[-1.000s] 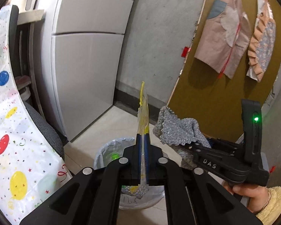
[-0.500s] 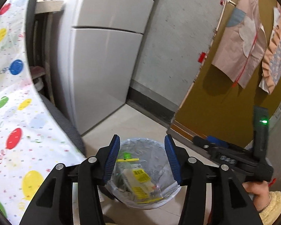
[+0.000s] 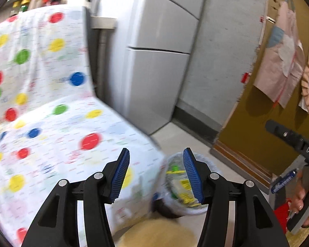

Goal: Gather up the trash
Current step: 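Return both grippers to the chair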

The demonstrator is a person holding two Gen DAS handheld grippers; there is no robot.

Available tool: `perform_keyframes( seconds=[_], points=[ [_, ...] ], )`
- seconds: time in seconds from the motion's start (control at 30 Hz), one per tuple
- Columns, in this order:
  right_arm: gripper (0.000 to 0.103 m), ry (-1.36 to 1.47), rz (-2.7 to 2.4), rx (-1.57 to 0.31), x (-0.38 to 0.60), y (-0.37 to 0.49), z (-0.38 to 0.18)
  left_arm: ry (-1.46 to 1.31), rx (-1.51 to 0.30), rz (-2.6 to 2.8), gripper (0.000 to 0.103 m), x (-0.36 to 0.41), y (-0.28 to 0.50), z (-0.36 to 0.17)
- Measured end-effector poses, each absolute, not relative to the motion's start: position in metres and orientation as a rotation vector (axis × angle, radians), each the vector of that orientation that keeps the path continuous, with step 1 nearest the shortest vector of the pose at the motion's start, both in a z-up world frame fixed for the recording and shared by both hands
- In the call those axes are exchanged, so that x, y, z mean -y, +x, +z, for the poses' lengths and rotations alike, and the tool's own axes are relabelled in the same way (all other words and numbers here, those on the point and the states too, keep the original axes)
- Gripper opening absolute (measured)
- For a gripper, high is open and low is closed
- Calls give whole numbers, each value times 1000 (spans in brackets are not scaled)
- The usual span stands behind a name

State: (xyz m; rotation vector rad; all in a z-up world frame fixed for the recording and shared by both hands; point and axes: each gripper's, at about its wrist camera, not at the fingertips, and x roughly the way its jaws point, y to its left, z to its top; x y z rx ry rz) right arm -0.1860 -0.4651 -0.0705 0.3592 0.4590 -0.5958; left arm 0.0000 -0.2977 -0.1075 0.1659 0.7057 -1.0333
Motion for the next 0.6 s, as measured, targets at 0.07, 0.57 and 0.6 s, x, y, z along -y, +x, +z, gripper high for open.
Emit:
perform_keyframes(
  seconds=[0.07, 0.57, 0.6],
  points=[
    [71, 341, -550, -453, 450, -171, -66, 152, -696, -992, 64, 275, 5, -103],
    [82, 167, -159, -500, 311, -34, -41, 135, -664, -589, 87, 97, 57, -79],
    [84, 156, -137, -500, 302, -26, -40, 133, -668, -559, 87, 87, 60, -79]
  ],
)
